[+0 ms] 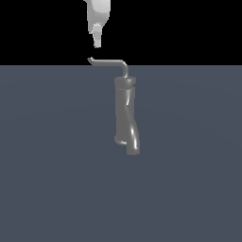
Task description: Turn on the faucet by rotating a designated handle.
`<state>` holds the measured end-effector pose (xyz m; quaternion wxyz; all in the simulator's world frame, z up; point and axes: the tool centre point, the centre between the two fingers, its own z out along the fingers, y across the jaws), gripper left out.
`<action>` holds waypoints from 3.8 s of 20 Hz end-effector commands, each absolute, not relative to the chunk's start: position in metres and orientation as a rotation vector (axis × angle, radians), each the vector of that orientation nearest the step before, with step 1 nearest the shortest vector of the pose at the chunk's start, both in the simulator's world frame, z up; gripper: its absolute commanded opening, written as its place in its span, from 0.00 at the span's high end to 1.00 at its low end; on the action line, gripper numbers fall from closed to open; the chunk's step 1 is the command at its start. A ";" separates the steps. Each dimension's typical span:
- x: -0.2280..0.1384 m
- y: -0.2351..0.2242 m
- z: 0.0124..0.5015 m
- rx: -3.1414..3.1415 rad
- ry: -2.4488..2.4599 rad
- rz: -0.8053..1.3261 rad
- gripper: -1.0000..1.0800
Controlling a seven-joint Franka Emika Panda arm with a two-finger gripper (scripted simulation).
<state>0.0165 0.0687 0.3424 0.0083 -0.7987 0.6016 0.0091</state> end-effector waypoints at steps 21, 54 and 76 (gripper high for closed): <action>0.050 0.080 0.300 -2.293 2.148 0.001 1.00; -0.037 0.064 0.300 -2.289 2.148 -0.005 1.00; -0.079 0.001 0.300 -2.299 2.139 -0.003 1.00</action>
